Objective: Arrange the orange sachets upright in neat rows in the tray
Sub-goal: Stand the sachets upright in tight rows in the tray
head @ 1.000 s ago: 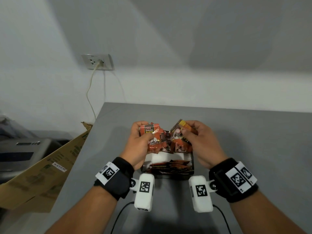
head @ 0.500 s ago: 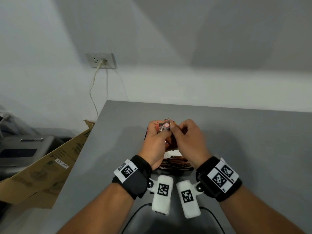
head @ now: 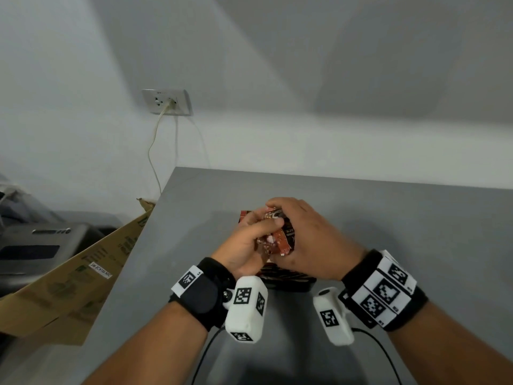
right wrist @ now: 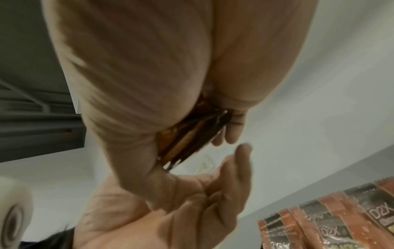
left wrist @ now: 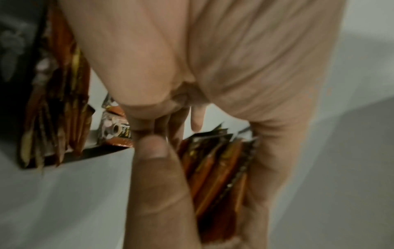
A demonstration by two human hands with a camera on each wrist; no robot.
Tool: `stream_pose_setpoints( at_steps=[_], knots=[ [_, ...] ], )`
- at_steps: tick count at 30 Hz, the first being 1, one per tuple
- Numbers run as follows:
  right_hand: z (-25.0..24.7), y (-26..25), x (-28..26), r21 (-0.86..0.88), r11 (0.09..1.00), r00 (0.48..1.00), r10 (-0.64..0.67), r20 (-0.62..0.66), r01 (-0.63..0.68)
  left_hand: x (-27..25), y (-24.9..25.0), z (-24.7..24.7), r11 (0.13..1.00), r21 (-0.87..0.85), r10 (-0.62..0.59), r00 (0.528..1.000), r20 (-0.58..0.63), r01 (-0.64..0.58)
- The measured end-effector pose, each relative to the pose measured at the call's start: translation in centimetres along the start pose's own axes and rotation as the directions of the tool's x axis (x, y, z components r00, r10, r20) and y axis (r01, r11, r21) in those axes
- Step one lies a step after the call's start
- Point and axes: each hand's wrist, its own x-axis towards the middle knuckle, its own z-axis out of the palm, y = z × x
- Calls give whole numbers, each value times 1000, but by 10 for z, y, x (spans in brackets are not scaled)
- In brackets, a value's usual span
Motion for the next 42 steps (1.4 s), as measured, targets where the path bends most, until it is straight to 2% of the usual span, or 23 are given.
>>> stream_pose_setpoints(
  at_steps=[3, 7, 8, 10, 12, 15, 18, 22, 26, 30, 33, 35, 38, 42],
  knots=[
    [4, -6, 1, -62, 997, 999, -35, 3, 36, -4, -7, 3, 990, -138, -11, 996, 92, 24],
    [6, 0, 3, -150, 986, 997, -68, 25, 71, -4, -4, 3, 997, -78, -19, 997, 72, 25],
    [6, 3, 2, -104, 993, 998, -51, 44, 55, -4, -3, 3, 998, -52, -24, 998, 50, 26],
    [2, 6, -1, 108, 993, 996, 46, 71, -53, -5, -1, 4, 999, -30, -15, 1000, 26, 16],
    [0, 8, -4, 345, 926, 987, 161, 3, -152, -5, 2, 5, 999, -49, 7, 1000, 26, -5],
    [2, 13, -5, 518, 823, 942, 324, -93, -232, -4, 4, 6, 997, -63, 45, 999, 22, -44],
    [6, 16, -5, 668, 713, 931, 356, -79, -215, -3, 4, 7, 998, -50, 45, 999, 2, -45],
    [6, 18, -4, 736, 653, 896, 418, -151, -180, 1, 0, 0, 992, -125, 21, 1000, 11, -19],
    [-3, 24, -1, 868, 477, 844, 516, -148, -140, 2, 2, -8, 988, -154, 34, 999, 34, -28],
    [-13, 25, -1, 852, 504, 826, 535, -179, -143, 5, 5, -13, 992, -118, 42, 999, 33, -38],
    [-9, 23, -1, 846, 507, 832, 532, -157, -165, 5, 6, -14, 996, -72, 53, 999, 0, -53],
    [-5, 21, 1, 862, 471, 828, 548, -120, -187, 5, 5, -15, 997, -54, 59, 998, -8, -59],
    [0, 19, 7, 879, 408, 824, 566, -32, -247, 4, 5, -14, 998, 14, 63, 998, -13, -63],
    [5, 20, 9, 849, 399, 855, 506, 112, -347, 4, 7, -12, 989, 128, 75, 996, -46, -69]
  ],
)
